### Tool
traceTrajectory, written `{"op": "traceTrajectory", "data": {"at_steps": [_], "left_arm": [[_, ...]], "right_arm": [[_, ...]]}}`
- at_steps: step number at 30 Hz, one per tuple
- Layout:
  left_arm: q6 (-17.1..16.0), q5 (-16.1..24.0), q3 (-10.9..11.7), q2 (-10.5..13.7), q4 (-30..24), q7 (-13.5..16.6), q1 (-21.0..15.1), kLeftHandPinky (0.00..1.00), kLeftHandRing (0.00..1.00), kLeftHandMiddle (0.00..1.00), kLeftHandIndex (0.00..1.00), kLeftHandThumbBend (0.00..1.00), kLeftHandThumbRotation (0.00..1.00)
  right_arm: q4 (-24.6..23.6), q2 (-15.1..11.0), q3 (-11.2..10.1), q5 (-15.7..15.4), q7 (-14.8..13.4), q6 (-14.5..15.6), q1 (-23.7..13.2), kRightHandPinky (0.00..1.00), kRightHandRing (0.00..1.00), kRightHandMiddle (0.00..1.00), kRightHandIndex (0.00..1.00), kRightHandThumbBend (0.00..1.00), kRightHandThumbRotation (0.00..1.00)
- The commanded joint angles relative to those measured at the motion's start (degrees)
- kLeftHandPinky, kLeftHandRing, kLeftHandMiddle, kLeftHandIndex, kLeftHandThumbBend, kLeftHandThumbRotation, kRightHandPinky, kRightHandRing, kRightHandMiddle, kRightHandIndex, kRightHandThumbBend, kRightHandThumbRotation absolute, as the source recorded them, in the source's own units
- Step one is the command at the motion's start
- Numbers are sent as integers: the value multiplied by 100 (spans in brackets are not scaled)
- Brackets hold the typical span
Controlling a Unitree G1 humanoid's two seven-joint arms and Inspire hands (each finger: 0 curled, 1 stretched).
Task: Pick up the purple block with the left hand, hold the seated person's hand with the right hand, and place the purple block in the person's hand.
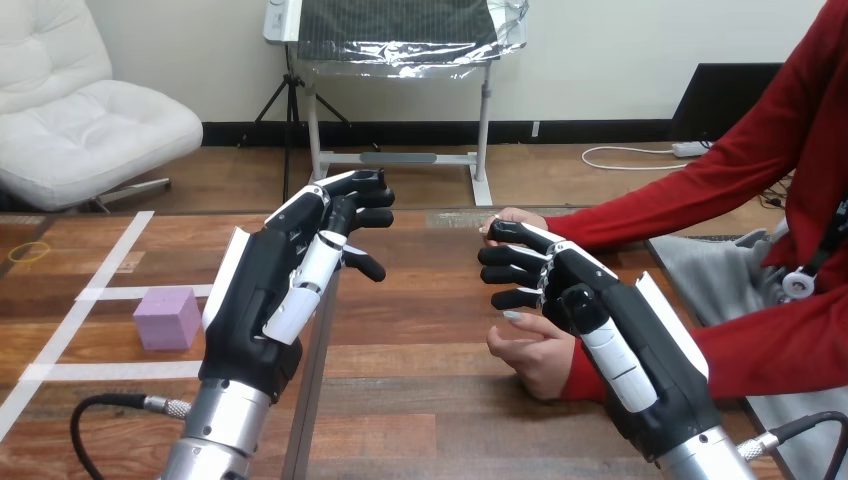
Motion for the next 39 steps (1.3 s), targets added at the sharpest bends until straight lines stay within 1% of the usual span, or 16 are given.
{"op": "traceTrajectory", "data": {"at_steps": [1, 9, 12, 16, 19, 22, 29, 34, 39], "left_arm": [[-35, 25, -6, 7, -4, 34, -273, 43, 71, 73, 71, 20, 71], [159, 6, 12, 4, -79, 93, -283, 45, 72, 73, 71, 22, 69], [59, 25, 36, 29, 14, 90, -345, 46, 73, 73, 71, 21, 68], [0, 172, 91, 92, 143, 182, -466, 47, 72, 72, 71, 19, 66], [-48, 234, 141, 147, 266, 206, -577, 50, 72, 72, 71, 19, 64], [-75, 275, 172, 176, 350, 222, -652, 52, 72, 72, 70, 22, 62], [-360, 703, 260, 491, 889, 393, -1062, 54, 71, 72, 70, 30, 60], [-441, 769, 315, 672, 1304, 393, -1362, 54, 72, 73, 71, 32, 59], [-479, 846, 354, 816, 1698, 448, -1634, 58, 74, 75, 73, 37, 57]], "right_arm": [[-353, 5, -60, -22, -65, -25, -209, 72, 79, 80, 83, 82, 93], [-344, 6, -59, -4, -51, -48, -206, 71, 78, 79, 83, 81, 93], [-349, 7, -62, -34, -72, -43, -202, 71, 78, 79, 83, 81, 93], [-350, 0, -60, -24, -62, -35, -201, 71, 78, 79, 83, 81, 93], [-357, -2, -59, -7, -56, -13, -200, 71, 78, 79, 83, 82, 93], [-353, -5, -59, 3, -48, -13, -203, 71, 78, 79, 83, 82, 93], [-321, 3, -51, -6, -47, -29, -223, 71, 78, 79, 83, 82, 93], [-334, 20, -35, 3, -58, 13, -227, 71, 78, 79, 82, 83, 93], [-339, 23, -26, 16, -50, 23, -225, 70, 78, 79, 82, 83, 93]]}}
